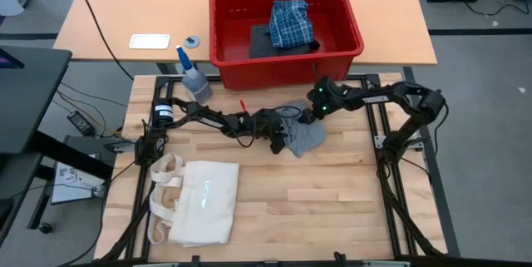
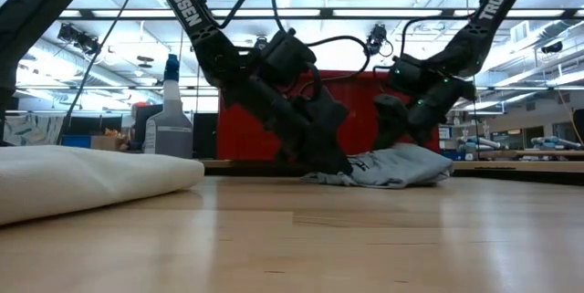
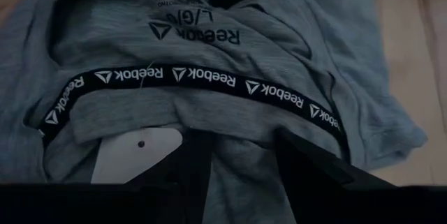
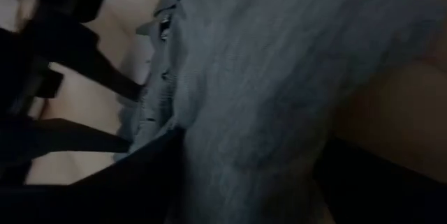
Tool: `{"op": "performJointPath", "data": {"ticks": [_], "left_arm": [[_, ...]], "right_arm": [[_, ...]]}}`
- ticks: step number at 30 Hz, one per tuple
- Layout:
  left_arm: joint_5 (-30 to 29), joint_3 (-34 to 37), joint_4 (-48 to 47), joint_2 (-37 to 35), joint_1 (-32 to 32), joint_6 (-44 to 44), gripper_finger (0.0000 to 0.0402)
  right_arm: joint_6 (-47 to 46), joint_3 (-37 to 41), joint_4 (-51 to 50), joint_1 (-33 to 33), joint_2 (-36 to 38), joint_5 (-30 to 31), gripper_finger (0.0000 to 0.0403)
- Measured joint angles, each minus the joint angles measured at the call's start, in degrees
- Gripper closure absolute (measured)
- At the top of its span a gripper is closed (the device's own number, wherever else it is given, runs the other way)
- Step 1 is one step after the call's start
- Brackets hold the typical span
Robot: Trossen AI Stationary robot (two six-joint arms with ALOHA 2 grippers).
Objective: Fold laundry
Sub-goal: Put the folded gray shirt into the red bin
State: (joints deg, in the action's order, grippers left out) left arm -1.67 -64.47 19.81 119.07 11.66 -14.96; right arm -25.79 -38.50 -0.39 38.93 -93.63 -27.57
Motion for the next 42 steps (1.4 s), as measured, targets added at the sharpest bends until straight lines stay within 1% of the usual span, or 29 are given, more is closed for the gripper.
{"op": "performJointPath", "data": {"ticks": [1,3,6,7,9,10,11,12,15,16,18,21,23,25,28,31,37,40,42], "left_arm": [[0.0,0.0,-0.5,0.0,0.0,0.0,0.0237],[0.0,0.0,-1.5,0.0,0.0,0.0,0.0237],[0.1,0.0,-2.4,-0.1,0.0,-0.6,0.0237],[0.3,0.0,-3.1,-0.6,0.1,-1.6,0.0237],[1.2,0.1,-4.8,-2.3,0.2,-2.8,0.0237],[1.4,0.2,-6.0,-3.7,0.3,-2.9,0.0237],[1.5,0.2,-7.3,-5.4,0.3,-2.4,0.0237],[1.5,0.2,-8.7,-7.5,0.3,-1.8,0.0237],[0.9,0.0,-15.6,-14.9,0.2,0.7,0.0237],[-0.2,0.0,-18.4,-17.3,0.0,1.6,0.0237],[-4.2,0.0,-22.7,-22.4,-0.5,4.2,0.0237],[-12.4,0.1,-26.4,-29.5,-1.7,9.2,0.0237],[-16.5,1.0,-26.4,-33.1,-2.0,11.7,0.0237],[-18.4,3.0,-26.2,-35.5,-1.9,12.6,0.0237],[-19.4,6.9,-25.5,-38.6,-1.4,12.5,0.0237],[-19.7,10.1,-23.7,-42.6,-1.5,11.3,0.0237],[-19.8,10.6,-23.8,-49.2,-1.5,14.1,0.0237],[-20.0,10.6,-24.3,-52.1,-1.6,13.2,0.0237],[-20.2,10.6,-25.8,-53.9,-1.6,12.0,0.0237]], "right_arm": [[-0.6,0.0,0.8,-0.3,-0.1,0.0,0.009],[-1.6,0.1,1.9,-0.8,-0.1,-0.5,0.0138],[-1.9,0.1,2.1,-1.0,-0.1,-1.6,0.0235],[-2.6,0.1,2.1,-1.0,-0.1,-2.9,0.0272],[-4.5,0.1,2.0,-1.0,0.3,-7.6,0.0346],[-4.9,0.2,1.9,-1.0,1.1,-10.2,0.0356],[-5.4,0.1,1.6,-1.0,2.3,-12.1,0.0356],[-6.1,-0.4,0.6,-1.1,3.8,-12.7,0.0356],[-7.0,-3.3,-3.3,-1.4,9.6,-12.3,0.0356],[-7.1,-4.7,-4.6,-1.4,11.6,-11.7,0.0356],[-7.0,-8.4,-7.1,-1.4,15.6,-9.1,0.0356],[-5.7,-15.3,-9.4,0.0,19.8,-3.5,0.0356],[-4.5,-20.5,-9.8,1.9,20.6,0.2,0.0356],[-3.3,-26.2,-10.0,4.5,19.9,2.3,0.0356],[-1.1,-35.7,-9.6,8.7,15.9,2.1,0.0356],[1.4,-46.3,-9.7,12.7,9.0,0.3,0.0356],[0.7,-67.3,-9.4,19.8,-9.3,-4.1,0.0356],[0.1,-76.2,-10.1,22.3,-19.1,-6.1,0.0355],[0.3,-80.3,-11.7,23.6,-25.0,-6.8,0.0343]]}}
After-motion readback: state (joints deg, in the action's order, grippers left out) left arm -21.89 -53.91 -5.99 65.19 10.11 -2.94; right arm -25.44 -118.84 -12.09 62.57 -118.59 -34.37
